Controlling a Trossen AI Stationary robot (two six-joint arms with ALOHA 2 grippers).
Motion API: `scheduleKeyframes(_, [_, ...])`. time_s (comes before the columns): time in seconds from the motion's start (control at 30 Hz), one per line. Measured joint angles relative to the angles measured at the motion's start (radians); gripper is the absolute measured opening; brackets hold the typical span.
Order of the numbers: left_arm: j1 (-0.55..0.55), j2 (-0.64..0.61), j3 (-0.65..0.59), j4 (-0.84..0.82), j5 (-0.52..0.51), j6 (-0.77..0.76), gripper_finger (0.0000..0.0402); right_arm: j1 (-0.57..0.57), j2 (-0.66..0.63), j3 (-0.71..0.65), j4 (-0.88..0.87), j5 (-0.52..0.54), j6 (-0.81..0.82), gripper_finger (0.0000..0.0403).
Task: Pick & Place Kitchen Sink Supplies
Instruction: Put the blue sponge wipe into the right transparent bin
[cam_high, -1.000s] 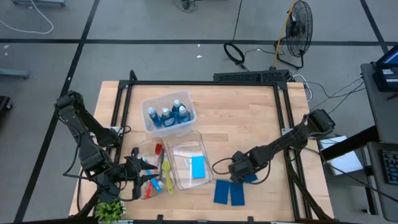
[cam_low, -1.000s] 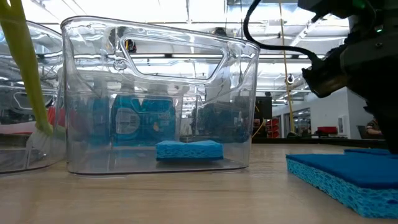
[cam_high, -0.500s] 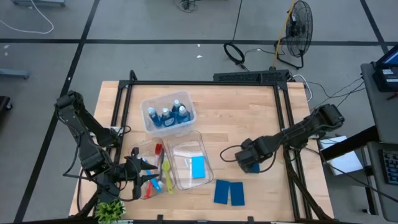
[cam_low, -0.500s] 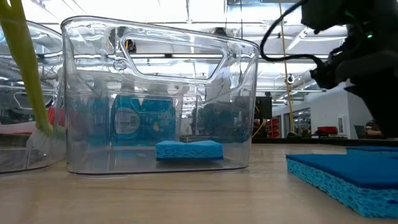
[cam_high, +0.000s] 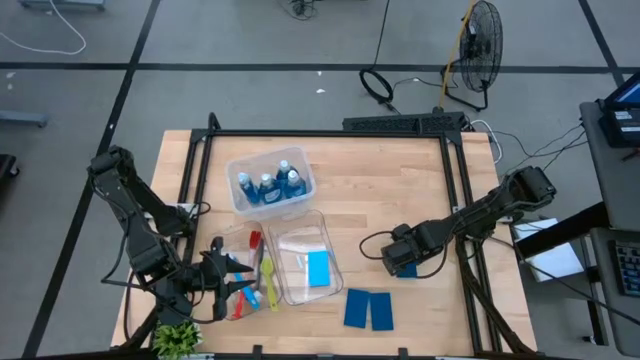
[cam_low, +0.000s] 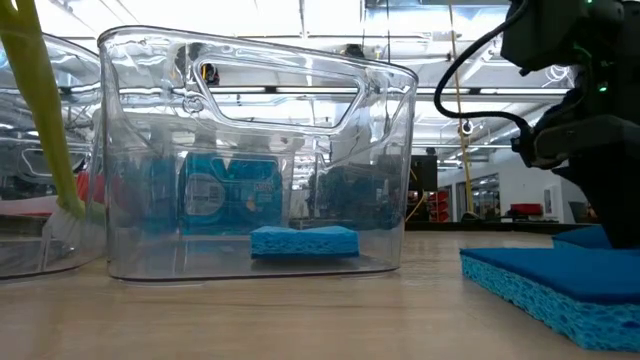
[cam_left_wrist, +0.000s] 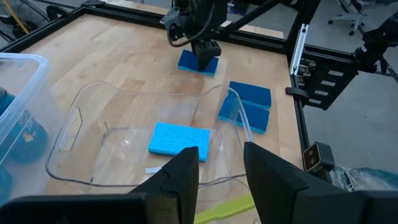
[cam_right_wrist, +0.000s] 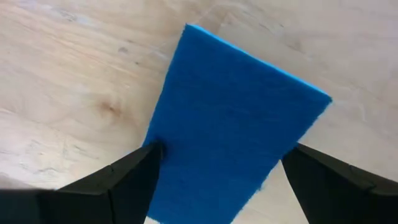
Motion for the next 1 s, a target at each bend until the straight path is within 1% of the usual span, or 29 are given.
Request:
scheduleKeyframes(0.1, [0.0, 0.0, 0.0, 0.0, 0.0, 0.0, 0.0132, -0.004, -0.004, -0.022, 0.018, -0.001, -0.003, 0.032])
scheduleKeyframes(0.2, [0.0, 0.0, 0.0, 0.0, 0.0, 0.0, 0.0131, -0.017, -0.004, -0.026, 0.021, -0.005, -0.073, 0.032])
scheduleKeyframes(0.3, [0.0, 0.0, 0.0, 0.0, 0.0, 0.0, 0.0132, -0.037, -0.013, -0.027, 0.02, -0.041, -0.11, 0.032])
scheduleKeyframes(0.43, [0.0, 0.0, 0.0, 0.0, 0.0, 0.0, 0.0132, -0.055, -0.06, -0.032, 0.006, -0.052, -0.125, 0.032])
scheduleKeyframes(0.6, [0.0, 0.0, 0.0, 0.0, 0.0, 0.0, 0.0131, -0.066, -0.128, -0.032, 0.003, -0.045, -0.06, 0.032])
scheduleKeyframes(0.7, [0.0, 0.0, 0.0, 0.0, 0.0, 0.0, 0.0132, -0.065, -0.136, -0.032, 0.012, -0.009, 0.006, 0.032])
scheduleKeyframes(0.83, [0.0, 0.0, 0.0, 0.0, 0.0, 0.0, 0.0132, -0.062, -0.111, -0.031, 0.02, 0.029, 0.032, 0.032])
scheduleKeyframes(1.0, [0.0, 0.0, 0.0, 0.0, 0.0, 0.0, 0.0131, -0.067, -0.049, -0.028, 0.059, 0.031, 0.024, 0.032])
